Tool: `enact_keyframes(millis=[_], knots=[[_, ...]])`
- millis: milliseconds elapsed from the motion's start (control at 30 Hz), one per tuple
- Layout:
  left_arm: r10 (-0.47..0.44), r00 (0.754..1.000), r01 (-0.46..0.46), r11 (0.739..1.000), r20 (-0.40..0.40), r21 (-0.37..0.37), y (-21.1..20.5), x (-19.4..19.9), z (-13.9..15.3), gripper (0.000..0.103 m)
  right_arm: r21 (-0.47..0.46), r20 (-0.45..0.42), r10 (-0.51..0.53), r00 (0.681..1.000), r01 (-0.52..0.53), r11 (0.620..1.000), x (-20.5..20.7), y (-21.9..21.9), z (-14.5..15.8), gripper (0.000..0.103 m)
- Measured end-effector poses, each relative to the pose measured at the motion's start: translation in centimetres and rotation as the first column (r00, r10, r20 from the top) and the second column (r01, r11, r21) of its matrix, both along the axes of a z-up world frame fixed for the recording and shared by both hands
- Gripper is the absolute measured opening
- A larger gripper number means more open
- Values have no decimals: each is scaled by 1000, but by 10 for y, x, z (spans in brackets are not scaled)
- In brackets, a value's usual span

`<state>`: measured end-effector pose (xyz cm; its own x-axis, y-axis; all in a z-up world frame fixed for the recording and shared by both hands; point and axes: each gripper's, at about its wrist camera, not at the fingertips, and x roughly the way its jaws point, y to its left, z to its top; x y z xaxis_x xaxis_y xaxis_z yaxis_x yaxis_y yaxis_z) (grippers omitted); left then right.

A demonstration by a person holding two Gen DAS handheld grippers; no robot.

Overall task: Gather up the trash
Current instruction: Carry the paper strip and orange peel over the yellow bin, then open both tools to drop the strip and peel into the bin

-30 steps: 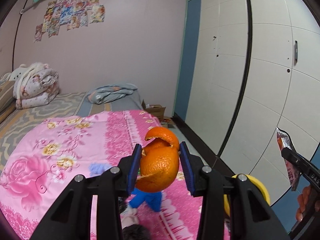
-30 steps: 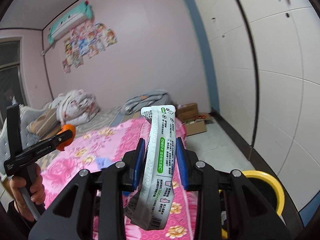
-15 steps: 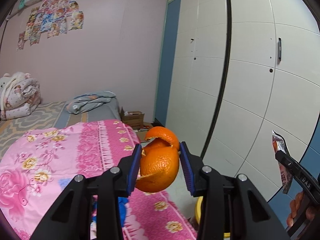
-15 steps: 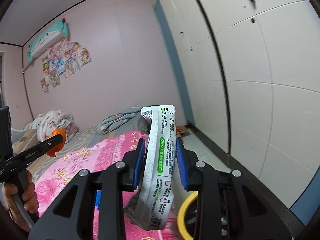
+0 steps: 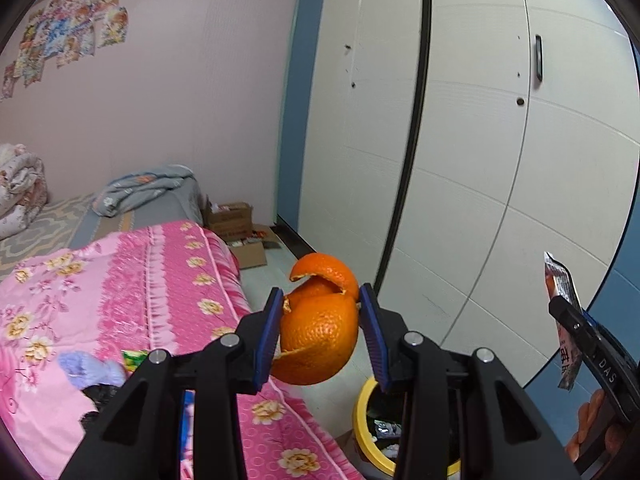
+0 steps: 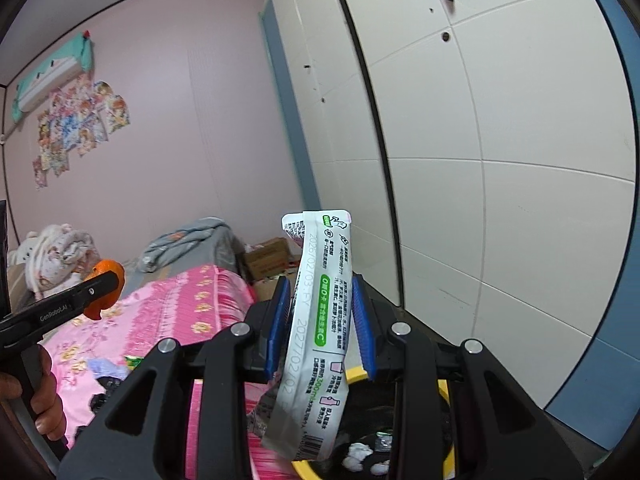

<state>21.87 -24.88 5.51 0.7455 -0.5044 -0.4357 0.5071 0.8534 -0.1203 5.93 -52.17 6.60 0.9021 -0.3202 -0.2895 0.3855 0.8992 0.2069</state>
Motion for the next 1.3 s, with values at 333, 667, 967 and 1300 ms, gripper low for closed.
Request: enact_keyframes(millis=[333, 667, 967, 1300], knots=[[-84, 991, 89, 995, -104, 44, -59, 27, -67, 37, 24, -87, -80, 993, 82, 996, 17, -30, -51, 29], [-141, 970, 164, 981, -197, 106, -109, 37, -127, 37, 64, -186, -124, 975, 137, 988, 32, -58, -109, 29], [-181, 941, 226, 965, -286, 133, -143, 39, -172, 37, 100, -253, -159, 954, 189, 977, 37, -75, -151, 29], [-225, 938, 260, 960, -264, 104, -152, 29, -167, 51, 109, -244, -189, 951, 221, 969, 32, -81, -161, 46]])
